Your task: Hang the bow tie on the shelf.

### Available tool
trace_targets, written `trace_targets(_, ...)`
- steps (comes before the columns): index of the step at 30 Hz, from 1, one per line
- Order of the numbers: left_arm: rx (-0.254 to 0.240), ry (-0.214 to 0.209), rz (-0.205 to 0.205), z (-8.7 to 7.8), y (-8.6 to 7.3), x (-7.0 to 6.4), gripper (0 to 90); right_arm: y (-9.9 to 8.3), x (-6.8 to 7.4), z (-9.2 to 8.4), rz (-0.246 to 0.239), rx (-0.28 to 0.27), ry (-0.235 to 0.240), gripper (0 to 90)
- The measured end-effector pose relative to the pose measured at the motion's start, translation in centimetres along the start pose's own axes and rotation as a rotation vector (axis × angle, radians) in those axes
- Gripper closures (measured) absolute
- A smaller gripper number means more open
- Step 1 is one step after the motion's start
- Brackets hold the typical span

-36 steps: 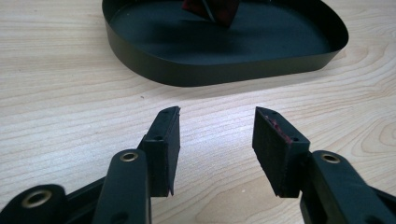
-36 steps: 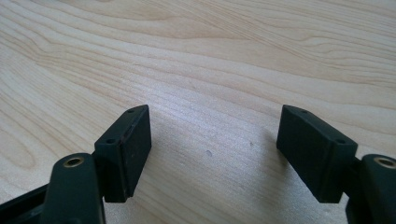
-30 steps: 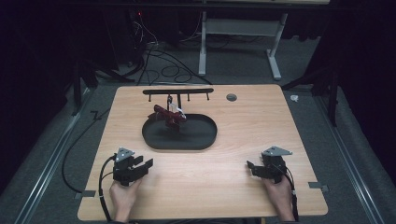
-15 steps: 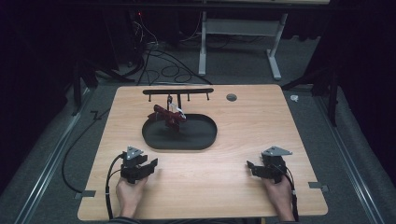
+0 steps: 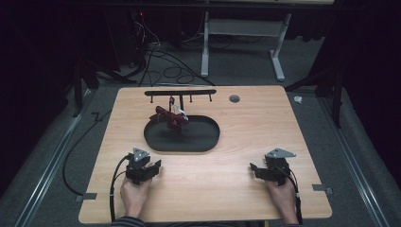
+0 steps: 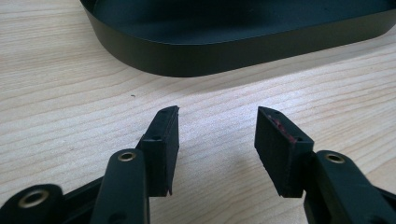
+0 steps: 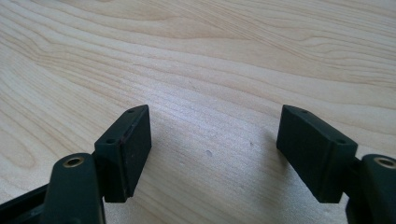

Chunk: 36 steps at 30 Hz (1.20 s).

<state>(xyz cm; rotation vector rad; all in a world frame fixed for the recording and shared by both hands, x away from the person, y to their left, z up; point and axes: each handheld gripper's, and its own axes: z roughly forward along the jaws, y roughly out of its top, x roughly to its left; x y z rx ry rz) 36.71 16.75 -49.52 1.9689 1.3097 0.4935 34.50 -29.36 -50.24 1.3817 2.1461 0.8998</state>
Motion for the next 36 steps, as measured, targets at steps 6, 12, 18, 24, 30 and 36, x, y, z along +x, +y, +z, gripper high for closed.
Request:
trace_targets(6,0.005,0.019,0.017,0.3,-0.1,-0.2,49.7,0.0,0.0,0.0,-0.002,-0.001,0.000,27.8)
trace_targets(12,0.021,0.024,0.038,0.8,-0.2,-0.4,49.9,0.0,0.0,0.0,-0.002,0.000,0.000,27.8)
trace_targets(18,0.006,0.030,0.049,1.0,-0.2,-0.5,49.0,0.0,0.0,0.0,-0.004,-0.002,0.000,27.7)
trace_targets(24,-0.026,0.040,0.037,1.1,-0.6,-0.5,44.7,0.0,0.0,0.0,-0.002,-0.001,0.000,27.8)
trace_targets(30,-0.023,0.036,0.036,1.1,-0.6,-0.5,40.5,0.0,0.0,0.0,-0.003,-0.001,0.000,27.8)
trace_targets(36,-0.023,0.037,0.034,1.1,-0.6,-0.5,40.3,0.0,0.0,0.0,-0.002,-0.001,0.000,27.8)
